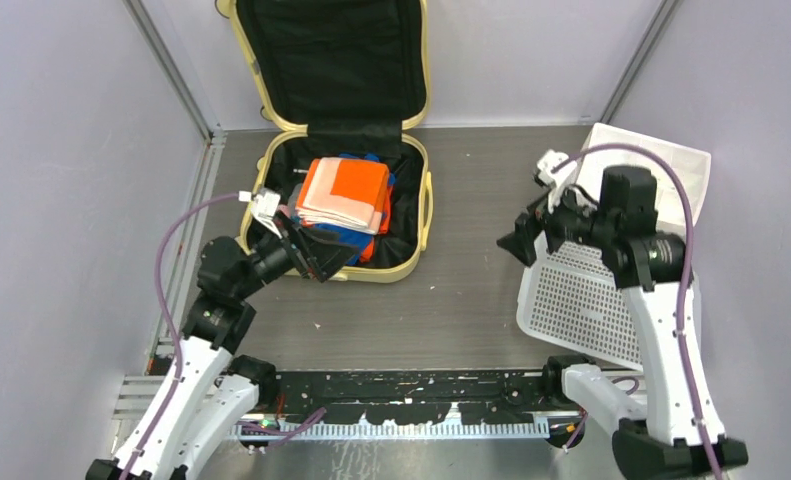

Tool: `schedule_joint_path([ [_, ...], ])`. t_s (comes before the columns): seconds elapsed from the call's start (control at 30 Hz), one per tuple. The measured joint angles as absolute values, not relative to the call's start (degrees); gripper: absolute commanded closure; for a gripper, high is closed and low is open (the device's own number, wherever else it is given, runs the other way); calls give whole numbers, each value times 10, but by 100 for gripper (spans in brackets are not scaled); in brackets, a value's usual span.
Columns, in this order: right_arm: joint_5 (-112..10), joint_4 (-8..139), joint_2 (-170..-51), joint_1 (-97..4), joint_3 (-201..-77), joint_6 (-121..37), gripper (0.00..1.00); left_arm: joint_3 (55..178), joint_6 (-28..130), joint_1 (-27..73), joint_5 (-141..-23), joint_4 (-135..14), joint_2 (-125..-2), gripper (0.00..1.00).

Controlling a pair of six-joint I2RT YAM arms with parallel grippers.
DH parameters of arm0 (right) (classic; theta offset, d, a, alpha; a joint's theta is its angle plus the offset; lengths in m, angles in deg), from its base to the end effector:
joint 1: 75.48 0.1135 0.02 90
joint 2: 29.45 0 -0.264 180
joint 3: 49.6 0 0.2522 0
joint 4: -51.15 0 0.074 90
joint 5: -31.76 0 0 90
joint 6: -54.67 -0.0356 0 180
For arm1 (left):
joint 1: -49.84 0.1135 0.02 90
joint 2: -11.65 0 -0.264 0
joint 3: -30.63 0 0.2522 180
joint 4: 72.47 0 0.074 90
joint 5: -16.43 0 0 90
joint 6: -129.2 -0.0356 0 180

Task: Open, take out, and arrange the luggage
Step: Move the bin to the center of the board.

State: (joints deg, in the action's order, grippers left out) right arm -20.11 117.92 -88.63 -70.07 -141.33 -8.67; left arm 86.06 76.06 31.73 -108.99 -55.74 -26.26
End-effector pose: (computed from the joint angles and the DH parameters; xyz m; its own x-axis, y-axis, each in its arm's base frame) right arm 0.1788 0.0390 0.4185 -0.2390 -0.3772 -0.8948 -0.7717 0.6330 -0.0607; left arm 0.1411 -0.0679 0.3530 -0.4719 -0.3600 -0.8048 0.6512 0.4730 -0.5934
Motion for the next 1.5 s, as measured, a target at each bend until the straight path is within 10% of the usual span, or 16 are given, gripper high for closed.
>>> schedule_joint_path([
  [0.33, -278, 1128, -779, -824, -1176, -156, 2, 821, 853, 156, -1008, -523, -272, 7],
  [0.63, -412, 1115, -786, -840, -1122, -119, 57, 858, 777, -106, -832, -496, -392, 7],
  [0.87, -415, 1105, -887, -840, -1109, -104, 74, 861, 714, -110, -792, -497, -486, 6],
  [1.5, -305, 1092, -1066, -625, -1169, -144, 72, 869, 589, -101, -753, -581, -466, 4],
])
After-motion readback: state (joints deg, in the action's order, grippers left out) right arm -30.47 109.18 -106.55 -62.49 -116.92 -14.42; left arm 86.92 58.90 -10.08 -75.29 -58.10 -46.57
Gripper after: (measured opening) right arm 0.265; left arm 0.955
